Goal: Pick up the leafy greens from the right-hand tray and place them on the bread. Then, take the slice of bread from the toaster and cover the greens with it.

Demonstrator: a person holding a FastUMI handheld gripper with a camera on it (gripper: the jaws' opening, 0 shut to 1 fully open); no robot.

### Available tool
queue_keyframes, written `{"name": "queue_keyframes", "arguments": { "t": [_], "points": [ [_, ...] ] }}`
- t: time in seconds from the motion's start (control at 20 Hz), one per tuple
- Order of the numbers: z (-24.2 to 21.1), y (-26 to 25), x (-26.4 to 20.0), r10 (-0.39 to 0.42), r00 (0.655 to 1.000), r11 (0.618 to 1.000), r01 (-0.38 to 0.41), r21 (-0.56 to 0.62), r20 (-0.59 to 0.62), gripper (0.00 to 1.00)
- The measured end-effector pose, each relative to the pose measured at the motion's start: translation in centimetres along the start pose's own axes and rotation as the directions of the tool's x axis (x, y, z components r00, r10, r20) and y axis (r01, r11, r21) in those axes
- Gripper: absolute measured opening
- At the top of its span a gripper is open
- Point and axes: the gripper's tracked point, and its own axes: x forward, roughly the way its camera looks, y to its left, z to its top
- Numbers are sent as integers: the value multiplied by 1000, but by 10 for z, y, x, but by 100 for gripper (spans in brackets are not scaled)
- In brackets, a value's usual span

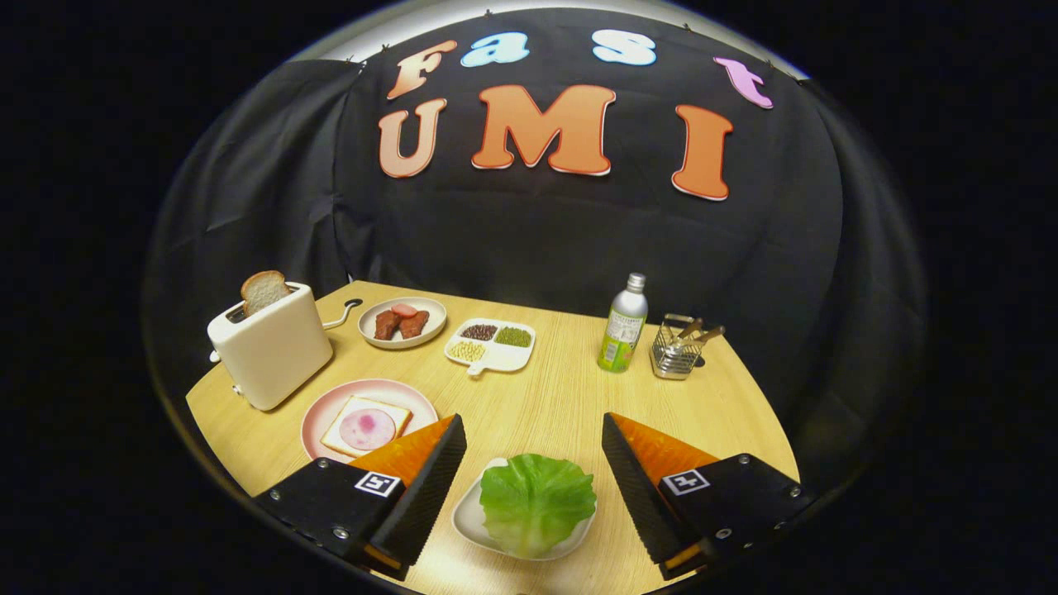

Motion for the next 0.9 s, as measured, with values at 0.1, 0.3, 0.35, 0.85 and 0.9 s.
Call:
{"name": "queue_keyframes", "arguments": {
  "t": [0.1, 0.3, 0.35, 0.85, 0.9],
  "points": [
    [-10, -2, 6, 14, 998, 1000, -12, 26, -67, 99],
    [-23, -3, 12, 30, 989, 999, -27, 18, -147, 99],
    [-24, -2, 14, 31, 987, 999, -31, 8, -157, 99],
    [-62, 8, 30, 74, 940, 997, -77, 6, -332, 99],
    [-68, 10, 31, 84, 932, 996, -86, 9, -352, 98]
  ]
}}
